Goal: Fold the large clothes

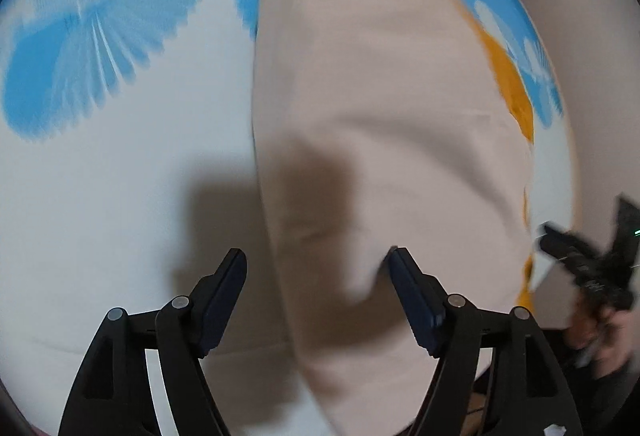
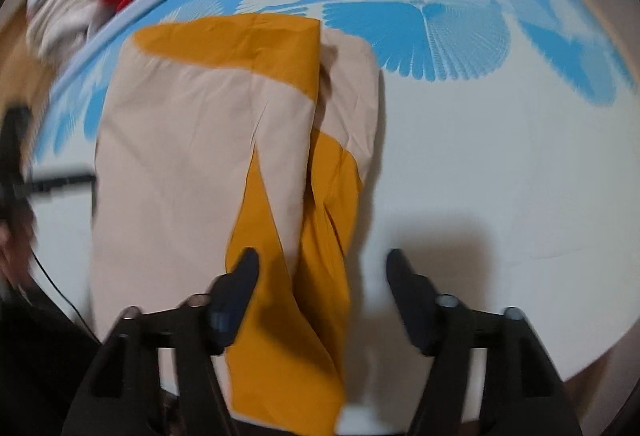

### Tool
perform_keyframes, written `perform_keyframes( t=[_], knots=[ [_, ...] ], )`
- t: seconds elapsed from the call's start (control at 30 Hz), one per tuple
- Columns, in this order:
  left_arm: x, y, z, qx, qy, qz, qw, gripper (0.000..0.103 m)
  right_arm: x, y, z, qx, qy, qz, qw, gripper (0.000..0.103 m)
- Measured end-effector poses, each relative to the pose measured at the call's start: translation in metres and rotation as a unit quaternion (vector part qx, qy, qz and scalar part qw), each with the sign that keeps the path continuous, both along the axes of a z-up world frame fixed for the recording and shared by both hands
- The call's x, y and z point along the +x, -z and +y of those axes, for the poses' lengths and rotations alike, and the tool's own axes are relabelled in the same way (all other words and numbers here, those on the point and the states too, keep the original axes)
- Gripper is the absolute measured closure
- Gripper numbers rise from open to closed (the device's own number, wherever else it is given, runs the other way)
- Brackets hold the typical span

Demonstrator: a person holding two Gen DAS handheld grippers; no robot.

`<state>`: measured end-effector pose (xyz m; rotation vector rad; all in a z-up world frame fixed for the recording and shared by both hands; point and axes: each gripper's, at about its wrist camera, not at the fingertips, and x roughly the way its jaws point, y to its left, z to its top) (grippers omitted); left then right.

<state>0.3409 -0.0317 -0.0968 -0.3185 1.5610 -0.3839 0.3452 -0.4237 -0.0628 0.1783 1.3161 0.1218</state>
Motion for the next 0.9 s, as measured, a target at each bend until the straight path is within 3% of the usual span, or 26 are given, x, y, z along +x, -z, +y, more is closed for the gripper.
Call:
perform_keyframes(
  t=[0.1,0.17,0.27,0.33,0.37,0.43,0.5,0.6,0.73,0.9],
  knots=[
    [0.007,0.024,0.009,-0.059,-0.048,0.036,0.9964,0.022,0.022,0.034,0.005,0.039,0.012,0.048,0.998,0.035],
    [0.009,0.034,0.009,-0.089,-0.063,0.039,0.9933,0.021,0.031,0.052,0.007,0.048,0.022,0.075,0.996,0.035],
    [0.016,0.042,0.003,-0.115,-0.063,0.022,0.991,0.022,0.042,0.061,0.009,0.067,0.031,0.071,0.995,0.035],
    [0.017,0.042,-0.002,-0.113,-0.063,-0.006,0.9916,0.025,0.047,0.066,0.008,0.078,0.043,0.072,0.993,0.036],
    [0.017,0.039,-0.004,-0.107,-0.063,-0.019,0.992,0.028,0.05,0.067,0.009,0.085,0.047,0.072,0.993,0.042],
    [0.015,0.03,-0.007,-0.1,-0.061,-0.038,0.9924,0.039,0.051,0.066,0.014,0.092,0.051,0.065,0.992,0.056],
    [0.017,0.011,-0.006,-0.098,-0.057,-0.06,0.9917,0.048,0.052,0.061,0.02,0.103,0.051,0.055,0.992,0.078],
    [0.023,-0.007,0.007,-0.1,-0.07,-0.077,0.9896,0.053,0.051,0.05,0.034,0.115,0.061,0.03,0.991,0.086],
    [0.032,-0.03,0.047,-0.089,-0.099,-0.107,0.9853,0.055,0.072,0.032,0.068,0.163,0.053,-0.013,0.985,0.089],
    [0.038,-0.026,0.106,-0.051,-0.154,-0.121,0.9792,0.051,0.091,0.014,0.124,0.179,0.009,-0.057,0.982,0.09]
  ],
)
